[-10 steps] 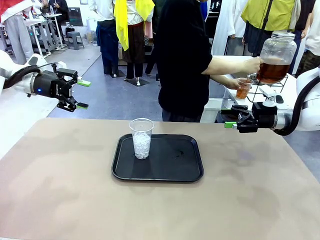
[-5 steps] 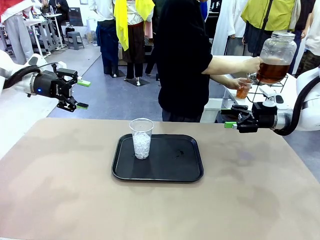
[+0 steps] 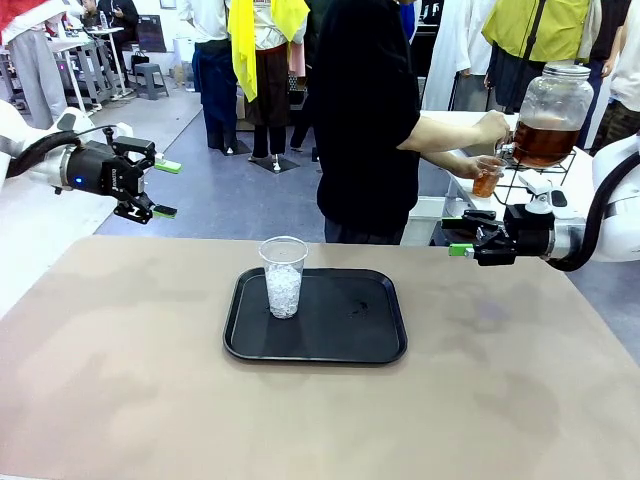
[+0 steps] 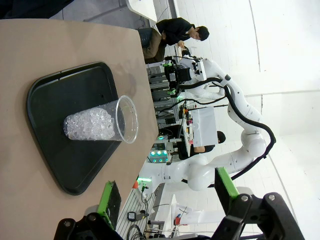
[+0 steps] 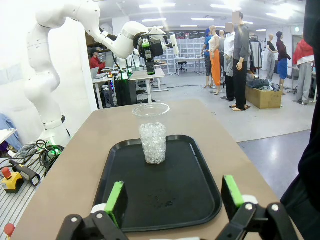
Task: Pour the drink into the iced cup.
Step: Pick up the iced cup indicated by the human and present it to them.
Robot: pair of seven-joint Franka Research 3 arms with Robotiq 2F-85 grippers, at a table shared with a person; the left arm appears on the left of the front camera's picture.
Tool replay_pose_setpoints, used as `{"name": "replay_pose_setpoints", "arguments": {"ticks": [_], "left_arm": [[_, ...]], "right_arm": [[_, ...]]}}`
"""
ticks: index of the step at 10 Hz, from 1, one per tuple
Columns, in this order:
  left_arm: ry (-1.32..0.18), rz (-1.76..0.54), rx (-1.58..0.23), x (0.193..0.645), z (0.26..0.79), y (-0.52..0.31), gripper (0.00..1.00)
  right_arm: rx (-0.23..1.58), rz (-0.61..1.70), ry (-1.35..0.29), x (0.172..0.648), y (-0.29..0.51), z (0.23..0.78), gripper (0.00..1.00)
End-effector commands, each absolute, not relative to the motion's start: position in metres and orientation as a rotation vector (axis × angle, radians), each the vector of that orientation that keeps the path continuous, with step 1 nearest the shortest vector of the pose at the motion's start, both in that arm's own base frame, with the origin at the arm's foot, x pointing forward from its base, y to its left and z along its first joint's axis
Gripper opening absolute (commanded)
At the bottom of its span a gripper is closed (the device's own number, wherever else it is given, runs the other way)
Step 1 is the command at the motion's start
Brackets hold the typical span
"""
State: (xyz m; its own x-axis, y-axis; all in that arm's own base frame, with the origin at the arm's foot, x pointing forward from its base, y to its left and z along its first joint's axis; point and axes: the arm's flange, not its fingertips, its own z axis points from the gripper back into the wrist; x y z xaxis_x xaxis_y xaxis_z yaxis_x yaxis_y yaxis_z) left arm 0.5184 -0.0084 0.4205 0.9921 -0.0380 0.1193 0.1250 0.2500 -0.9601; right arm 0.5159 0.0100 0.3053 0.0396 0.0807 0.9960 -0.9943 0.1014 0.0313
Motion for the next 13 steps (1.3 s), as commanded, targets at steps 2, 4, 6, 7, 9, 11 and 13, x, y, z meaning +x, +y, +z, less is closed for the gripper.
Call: {"name": "replay_pose_setpoints", "arguments": {"ticks": [2,4,6,7,9,11,13], "left_arm": [[-0.078,-0.107,-1.312,0.5184,0.4227,-0.0085,1.00],[-0.078,-0.107,-1.312,0.5184,0.4227,-0.0085,1.00],[-0.078,-0.107,-1.312,0.5184,0.4227,-0.0085,1.00],[-0.078,-0.107,-1.312,0.5184,0.4227,-0.0085,1.00],[-0.078,-0.107,-1.312,0.5184,0.4227,-0.0085,1.00],[-0.078,-0.107,-1.312,0.5184,0.4227,-0.0085,1.00],[-0.078,-0.107,-1.312,0.5184,0.4227,-0.0085,1.00]], "right_arm": [[1.097,1.155,-1.155,0.5197,0.0116,0.3094,1.00],[1.097,1.155,-1.155,0.5197,0.0116,0.3094,1.00],[1.097,1.155,-1.155,0.5197,0.0116,0.3094,1.00],[1.097,1.155,-1.155,0.5197,0.0116,0.3094,1.00],[1.097,1.155,-1.155,0.5197,0.0116,0.3094,1.00],[1.097,1.155,-1.155,0.5197,0.0116,0.3094,1.00],[1.097,1.155,-1.155,0.5197,0.0116,0.3094,1.00]]}}
